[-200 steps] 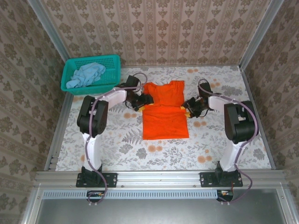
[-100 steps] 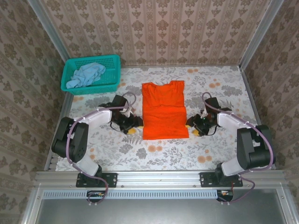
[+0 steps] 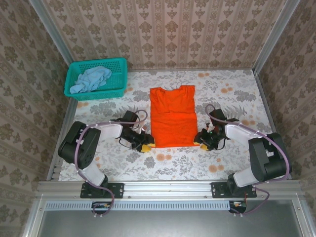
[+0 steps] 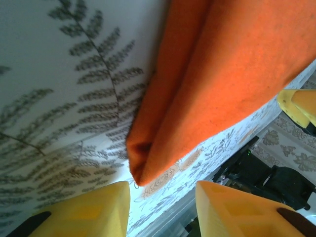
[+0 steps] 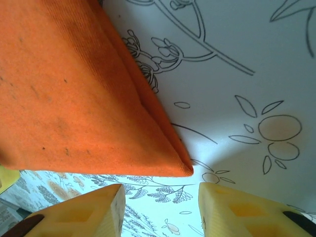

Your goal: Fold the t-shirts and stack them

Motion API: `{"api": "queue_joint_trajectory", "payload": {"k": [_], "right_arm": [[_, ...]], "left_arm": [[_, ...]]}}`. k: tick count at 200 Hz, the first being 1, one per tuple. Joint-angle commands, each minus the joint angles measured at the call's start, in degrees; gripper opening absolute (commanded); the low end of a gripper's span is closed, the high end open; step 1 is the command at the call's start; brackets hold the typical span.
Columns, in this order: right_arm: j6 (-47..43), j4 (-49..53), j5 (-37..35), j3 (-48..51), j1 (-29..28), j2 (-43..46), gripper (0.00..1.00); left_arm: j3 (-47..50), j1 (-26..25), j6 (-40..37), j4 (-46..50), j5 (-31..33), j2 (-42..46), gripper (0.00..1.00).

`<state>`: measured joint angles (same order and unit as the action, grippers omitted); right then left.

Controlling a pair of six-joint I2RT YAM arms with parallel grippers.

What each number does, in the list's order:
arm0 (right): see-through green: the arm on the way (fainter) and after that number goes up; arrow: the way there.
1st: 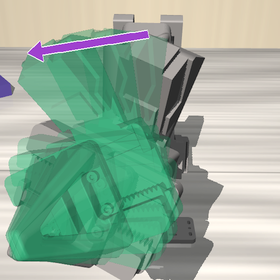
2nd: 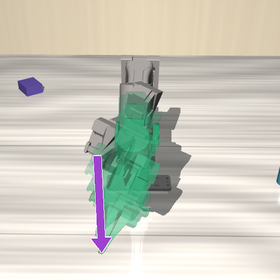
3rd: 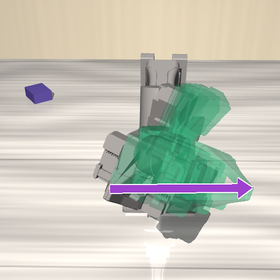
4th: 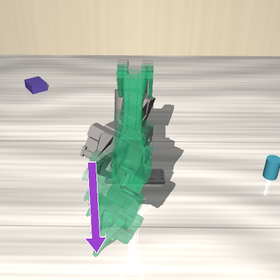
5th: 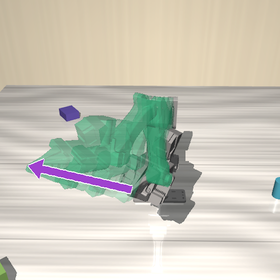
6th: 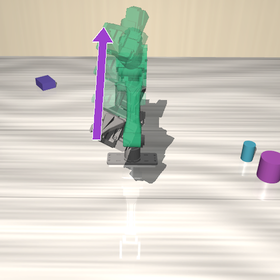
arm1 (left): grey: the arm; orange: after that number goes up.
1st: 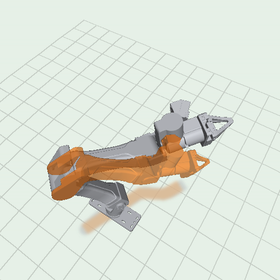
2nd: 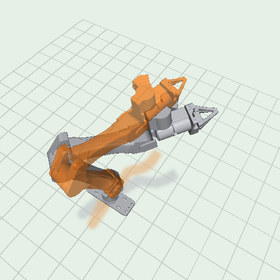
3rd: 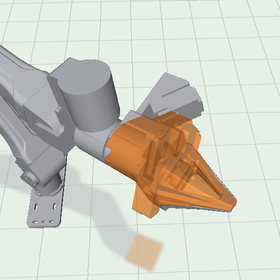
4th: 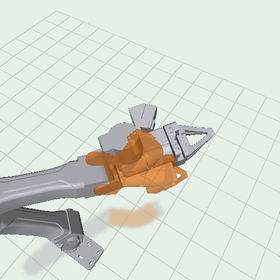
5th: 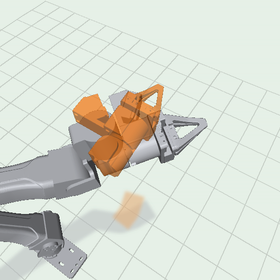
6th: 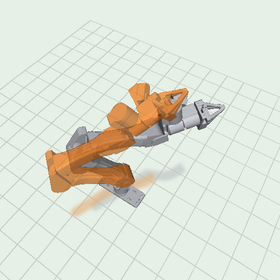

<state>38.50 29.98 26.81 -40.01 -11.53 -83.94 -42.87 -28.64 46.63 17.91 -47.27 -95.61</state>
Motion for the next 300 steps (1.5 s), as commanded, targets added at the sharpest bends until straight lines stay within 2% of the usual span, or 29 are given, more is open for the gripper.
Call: {"api": "queue_joint_trajectory", "payload": {"k": [1, 53, 98, 147, 181, 214, 259, 300], "right_arm": [[-0.9, -0.5, -2.9, 0.0, -0.3, -0.1, 0.44], [-0.9, -1.4, -3.1, -1.5, -0.3, -1.8, 0.40], [-1.4, -0.6, -3.9, -2.2, -0.5, -2.5, 0.35], [-1.6, -0.2, -5.6, -3.6, -1.2, -4.1, 0.24], [-2.1, 0.5, -6.6, -4.5, -1.3, -5.1, 0.12], [-3.0, 2.3, -7.1, -4.9, -1.3, -4.8, 0.00], [-4.1, 5.0, -5.0, -3.3, -1.5, -2.6, 0.00], [-2.1, 7.8, -1.7, 2.4, -5.6, 3.8, 0.00]], "left_arm": [[-1.0, -1.1, 0.2, 1.5, 1.4, -0.7, 0.38], [-3.2, -2.0, -1.2, 2.9, 4.1, -2.5, 0.29], [-5.4, -2.6, -3.0, 5.6, 7.9, -3.2, 0.26], [-8.4, -3.4, -6.1, 10.0, 12.8, -4.6, 0.18], [-10.5, -3.8, -7.9, 11.9, 14.3, -6.3, 0.00], [-11.8, -4.2, -10.8, 16.4, 17.6, -6.0, 0.00], [-10.3, -6.3, -14.2, 20.6, 19.2, -3.2, 0.00], [-4.7, -10.0, -13.6, 20.0, 14.9, 3.1, 0.00]]}}
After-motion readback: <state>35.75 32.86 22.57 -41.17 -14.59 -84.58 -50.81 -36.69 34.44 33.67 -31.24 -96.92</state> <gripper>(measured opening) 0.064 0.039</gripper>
